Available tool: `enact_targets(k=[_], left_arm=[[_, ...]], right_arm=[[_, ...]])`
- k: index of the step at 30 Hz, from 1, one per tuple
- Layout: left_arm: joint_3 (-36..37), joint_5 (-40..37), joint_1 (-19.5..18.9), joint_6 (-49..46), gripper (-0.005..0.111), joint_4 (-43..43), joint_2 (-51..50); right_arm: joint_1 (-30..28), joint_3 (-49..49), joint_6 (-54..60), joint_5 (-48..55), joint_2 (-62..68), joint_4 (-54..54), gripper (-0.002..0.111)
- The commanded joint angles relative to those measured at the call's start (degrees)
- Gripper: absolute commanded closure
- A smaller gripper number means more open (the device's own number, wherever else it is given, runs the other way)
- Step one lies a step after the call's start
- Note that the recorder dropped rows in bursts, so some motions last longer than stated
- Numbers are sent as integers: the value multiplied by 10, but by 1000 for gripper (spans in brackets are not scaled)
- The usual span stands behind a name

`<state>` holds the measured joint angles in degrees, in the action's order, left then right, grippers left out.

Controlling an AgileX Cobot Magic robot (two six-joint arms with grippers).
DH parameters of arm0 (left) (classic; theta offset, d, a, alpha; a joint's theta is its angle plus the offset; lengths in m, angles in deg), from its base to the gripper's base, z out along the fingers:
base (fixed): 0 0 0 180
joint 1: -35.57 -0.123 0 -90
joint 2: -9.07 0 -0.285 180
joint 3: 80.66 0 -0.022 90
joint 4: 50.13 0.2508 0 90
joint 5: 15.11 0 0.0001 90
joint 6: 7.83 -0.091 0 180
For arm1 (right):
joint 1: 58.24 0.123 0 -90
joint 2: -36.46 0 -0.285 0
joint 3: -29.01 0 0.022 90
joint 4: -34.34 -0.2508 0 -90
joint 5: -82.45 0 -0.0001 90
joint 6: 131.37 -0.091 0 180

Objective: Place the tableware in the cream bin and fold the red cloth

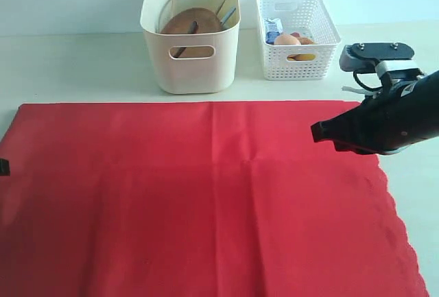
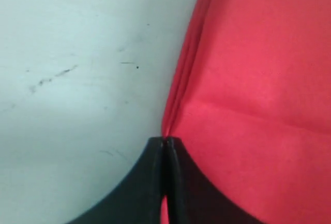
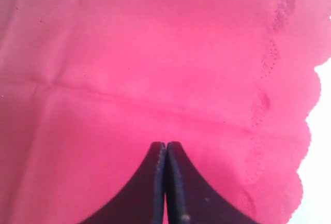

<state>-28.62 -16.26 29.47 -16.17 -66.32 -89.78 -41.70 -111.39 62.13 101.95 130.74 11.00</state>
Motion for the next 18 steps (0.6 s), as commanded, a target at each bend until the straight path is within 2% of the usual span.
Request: enact_targets(k=[1,4,6,12,14,18], left_arm=[[-40,-93,4,-22,107,10,43],[-55,-129,13,-22,107,4,96],[-71,-156,43,-45,107,4,142],[-126,-240,154,-49,107,-8,233],[-161,-254,218,-49,107,-33,254],[-207,-265,301,-49,107,-47,255]], right_arm=[[-4,2,1,-24,51,14,108],[-4,2,-1,-29,103,13,108],[-4,2,-1,-32,135,7,108],[-4,0,-1,-34,148,7,108],[-4,0,-1,-34,145,2,108],[-4,-1,-1,-26,105,-2,108]])
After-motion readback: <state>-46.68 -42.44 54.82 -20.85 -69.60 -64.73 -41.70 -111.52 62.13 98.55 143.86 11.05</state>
